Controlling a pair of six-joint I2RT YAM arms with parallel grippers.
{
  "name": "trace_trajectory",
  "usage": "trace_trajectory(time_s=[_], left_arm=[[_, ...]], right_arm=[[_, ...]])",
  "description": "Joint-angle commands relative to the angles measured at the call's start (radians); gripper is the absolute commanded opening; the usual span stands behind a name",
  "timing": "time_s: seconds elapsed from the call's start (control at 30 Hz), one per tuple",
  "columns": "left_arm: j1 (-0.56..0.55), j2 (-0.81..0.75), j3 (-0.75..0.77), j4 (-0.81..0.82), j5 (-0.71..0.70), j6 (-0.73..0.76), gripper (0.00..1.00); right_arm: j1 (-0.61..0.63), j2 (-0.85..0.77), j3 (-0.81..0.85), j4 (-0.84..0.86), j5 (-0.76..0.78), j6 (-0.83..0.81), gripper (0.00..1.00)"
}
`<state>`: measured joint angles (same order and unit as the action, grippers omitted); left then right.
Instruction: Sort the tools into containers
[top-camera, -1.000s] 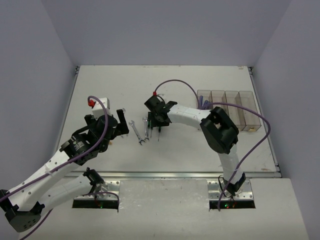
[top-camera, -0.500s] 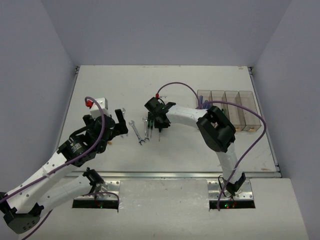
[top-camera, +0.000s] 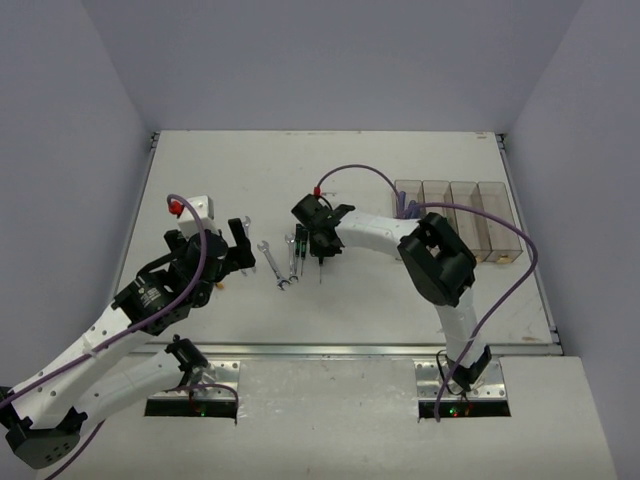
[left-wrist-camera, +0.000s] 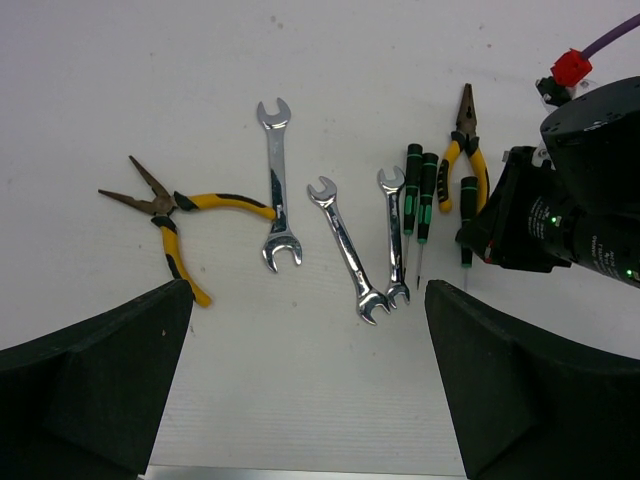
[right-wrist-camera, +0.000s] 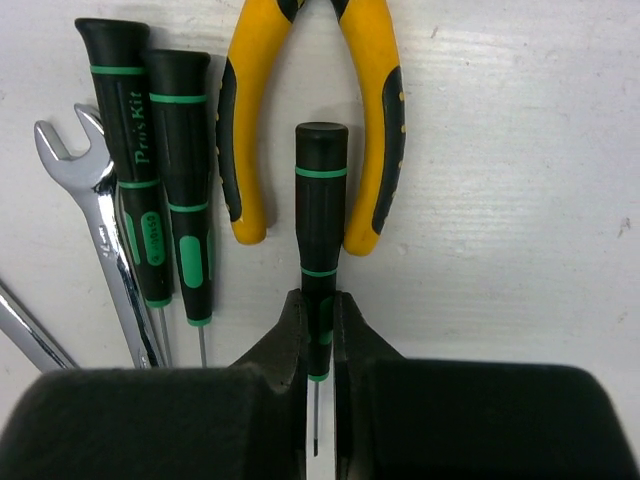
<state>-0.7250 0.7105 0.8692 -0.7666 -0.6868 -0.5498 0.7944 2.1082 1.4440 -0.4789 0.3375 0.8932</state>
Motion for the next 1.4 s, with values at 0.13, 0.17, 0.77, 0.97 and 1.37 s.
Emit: trace_trajectory(time_s=[0.13,0.17,0.77,0.97,1.37], left_arm=[[0.007,-0.011,0.002,0.033,-0.008,0.010,1.00],[0.006,-0.011,0.002,0.033,-0.007,0.010,1.00],[0.007,0.013,0.005,0.036,0.004,0.013,1.00],[0.009,0.047,0.017,0.035,0.030,0.023,1.00],[0.024,0.467,0.135,0.182,0.167,-0.065,1.00]], right_arm=[[-0.024,-0.326,-0.013,-0.027,0.025,-0.117,0.00],[-0.049,-0.348,-0.016,-0.035,0.024,-0.154,0.00],[-0.743,-0.395,-0.116,-0.008,-0.224,-0.931,0.00],[-0.776,-0.353,-0.103,-0.020,-0.162,-0.900,0.44],[-0.689,-0.585,-0.125,-0.116,-0.434,-0.648,0.75]])
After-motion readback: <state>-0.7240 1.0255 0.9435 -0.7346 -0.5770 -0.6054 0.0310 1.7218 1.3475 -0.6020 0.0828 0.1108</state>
